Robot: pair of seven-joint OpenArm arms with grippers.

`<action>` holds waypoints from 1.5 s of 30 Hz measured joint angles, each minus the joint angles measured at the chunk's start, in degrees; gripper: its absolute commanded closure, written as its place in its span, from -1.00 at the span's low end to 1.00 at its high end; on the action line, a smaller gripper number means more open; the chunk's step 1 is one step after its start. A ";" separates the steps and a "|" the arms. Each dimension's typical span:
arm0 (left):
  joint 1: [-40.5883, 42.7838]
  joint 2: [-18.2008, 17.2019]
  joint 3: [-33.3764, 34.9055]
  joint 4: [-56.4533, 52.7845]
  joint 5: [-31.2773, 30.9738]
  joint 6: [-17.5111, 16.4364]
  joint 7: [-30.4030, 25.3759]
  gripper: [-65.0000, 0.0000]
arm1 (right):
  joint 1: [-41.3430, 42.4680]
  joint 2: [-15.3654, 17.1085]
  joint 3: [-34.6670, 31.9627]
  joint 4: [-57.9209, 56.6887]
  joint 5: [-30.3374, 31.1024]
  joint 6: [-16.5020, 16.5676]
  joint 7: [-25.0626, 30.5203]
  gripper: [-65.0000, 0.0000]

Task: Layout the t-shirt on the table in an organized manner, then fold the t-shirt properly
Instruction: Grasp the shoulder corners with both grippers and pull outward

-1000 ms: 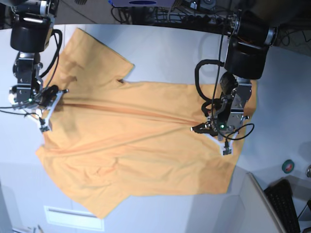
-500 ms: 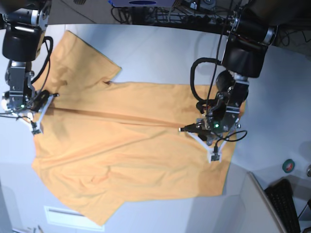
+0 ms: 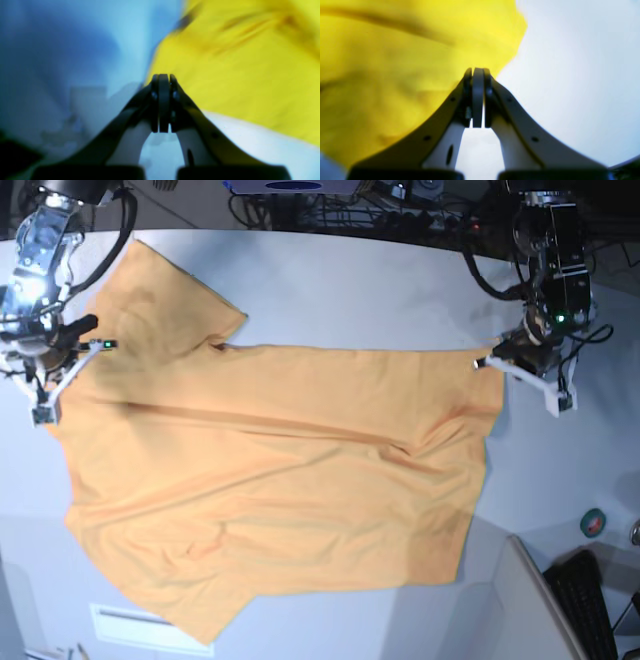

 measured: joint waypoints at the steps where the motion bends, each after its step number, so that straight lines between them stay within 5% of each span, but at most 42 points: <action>1: 1.01 0.72 -1.97 0.02 -0.24 -2.12 -0.15 1.00 | -0.85 0.00 1.27 0.59 4.20 0.04 0.20 1.00; 4: 3.04 3.06 -6.14 -0.94 -0.11 -9.94 -5.22 0.96 | -2.45 0.85 4.57 0.68 16.09 -0.24 0.63 1.00; 7: 3.85 4.63 -8.85 -3.93 -0.42 -16.35 -7.96 0.13 | -5.14 0.94 7.87 0.70 24.81 -0.48 0.92 0.44; 10: 3.85 5.68 -11.47 -6.49 -0.66 -18.10 -8.02 -0.60 | -6.69 0.50 9.35 0.50 28.59 -0.50 -0.24 0.01; 13: 3.45 5.53 -12.20 -9.33 -8.24 -18.14 -8.28 -0.84 | -6.95 0.81 9.60 0.57 31.36 -0.52 0.55 -0.09; 17: 0.81 3.89 -13.75 -16.04 -15.17 -18.43 -9.77 -0.84 | -7.50 0.81 9.55 0.59 31.76 -0.52 0.35 -0.09; 27: -3.89 3.63 -13.70 -19.96 -15.28 -18.32 -10.47 -0.79 | -9.35 2.03 9.55 0.61 31.98 -0.50 0.68 -0.09; 36: -5.66 3.32 -13.73 -24.24 -15.89 -18.75 -11.13 0.23 | -8.72 1.92 14.40 -3.98 32.13 -0.42 0.24 -0.10; 40: -5.64 3.30 -13.73 -24.92 -15.82 -18.93 -10.51 0.92 | -7.93 3.10 14.95 -8.28 32.48 6.82 -0.09 -0.10; 45: -5.51 3.48 -13.70 -24.83 -15.93 -18.97 -10.27 1.00 | -6.93 3.02 15.13 -14.78 32.24 7.17 -2.12 -0.10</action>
